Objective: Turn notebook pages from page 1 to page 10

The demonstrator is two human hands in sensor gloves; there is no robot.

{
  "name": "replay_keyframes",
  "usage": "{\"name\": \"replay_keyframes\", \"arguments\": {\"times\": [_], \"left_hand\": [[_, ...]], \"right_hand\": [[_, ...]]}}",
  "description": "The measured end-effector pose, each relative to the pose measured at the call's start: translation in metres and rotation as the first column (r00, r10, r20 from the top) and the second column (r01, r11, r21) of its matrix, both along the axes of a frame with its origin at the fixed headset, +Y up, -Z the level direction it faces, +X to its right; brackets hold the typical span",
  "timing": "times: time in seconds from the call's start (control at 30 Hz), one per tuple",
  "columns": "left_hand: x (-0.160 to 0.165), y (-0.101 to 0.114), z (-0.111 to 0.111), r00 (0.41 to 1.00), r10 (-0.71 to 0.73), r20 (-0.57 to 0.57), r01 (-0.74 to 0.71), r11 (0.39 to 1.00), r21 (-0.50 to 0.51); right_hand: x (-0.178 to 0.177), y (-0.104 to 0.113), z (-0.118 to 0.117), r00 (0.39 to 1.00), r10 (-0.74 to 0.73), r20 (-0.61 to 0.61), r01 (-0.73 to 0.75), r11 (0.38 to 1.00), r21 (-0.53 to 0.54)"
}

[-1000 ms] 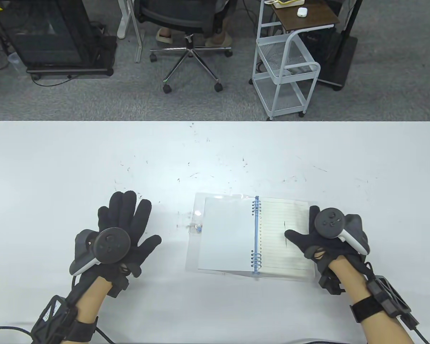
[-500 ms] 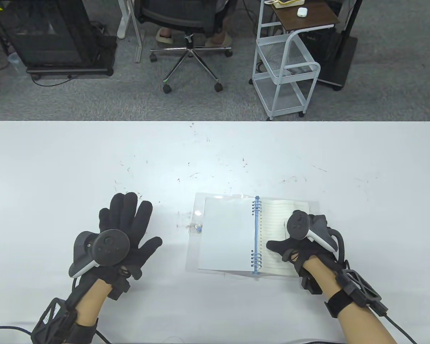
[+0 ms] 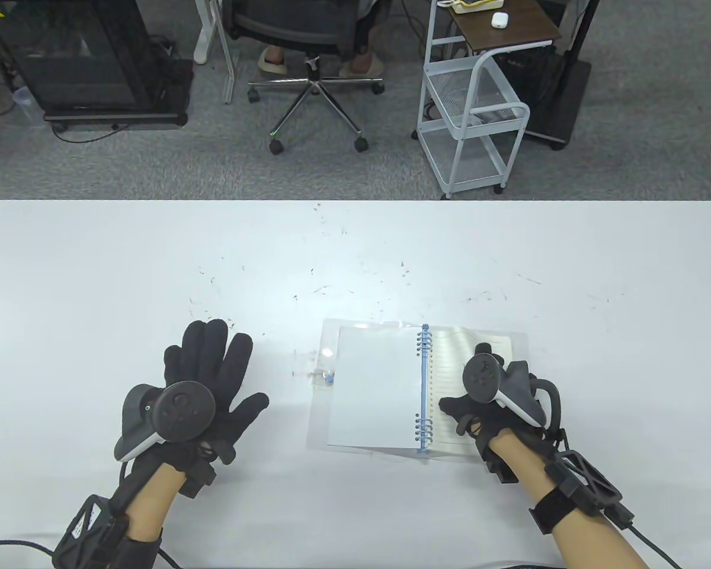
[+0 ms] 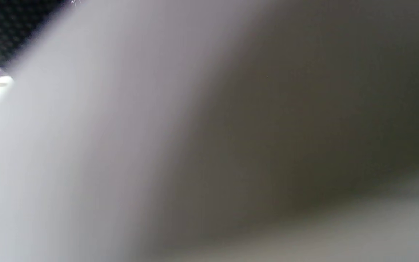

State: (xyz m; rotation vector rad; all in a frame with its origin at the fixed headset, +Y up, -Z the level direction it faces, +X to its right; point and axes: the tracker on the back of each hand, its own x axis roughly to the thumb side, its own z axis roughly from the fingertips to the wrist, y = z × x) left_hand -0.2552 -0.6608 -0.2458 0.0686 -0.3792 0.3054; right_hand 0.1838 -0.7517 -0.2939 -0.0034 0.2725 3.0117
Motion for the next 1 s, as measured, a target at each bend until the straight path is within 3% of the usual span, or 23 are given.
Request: {"name": "replay_keyframes", "arguments": {"times": [0.13,0.33,0.5,0.6,0.8,0.9,1.0], "left_hand": [[-0.001,0.001,0.0,1.0,0.005,-0.001,-0.005,1.0,0.005],[-0.003,0.002,0.0,1.0,0.014,-0.007,-0.014,1.0,0.002],[-0.004,0.003,0.001,1.0,0.021,-0.011,-0.021,1.0,-0.006],[-0.004,0.003,0.001,1.0,0.025,-0.014,-0.025,1.0,-0.011],[-0.004,0.003,0.001,0.999,0.036,-0.019,-0.036,0.999,-0.026],[-0.004,0.003,0.001,0.999,0.037,-0.021,-0.037,0.999,-0.031],[-0.005,0.003,0.001,0.999,0.037,-0.023,-0.038,0.999,-0.032]], "right_hand": [[0.003,0.011,0.0,1.0,-0.015,0.021,0.014,1.0,0.022],[0.029,0.03,0.001,0.951,-0.274,0.14,0.275,0.961,0.016],[0.064,0.036,0.008,0.806,-0.53,0.262,0.542,0.84,0.034],[0.084,0.035,0.014,0.661,-0.676,0.327,0.692,0.717,0.083],[0.101,0.028,0.017,0.462,-0.791,0.401,0.819,0.554,0.15],[0.103,0.028,0.016,0.447,-0.803,0.395,0.839,0.529,0.125],[0.102,0.034,0.015,0.497,-0.786,0.368,0.82,0.564,0.099]]}}
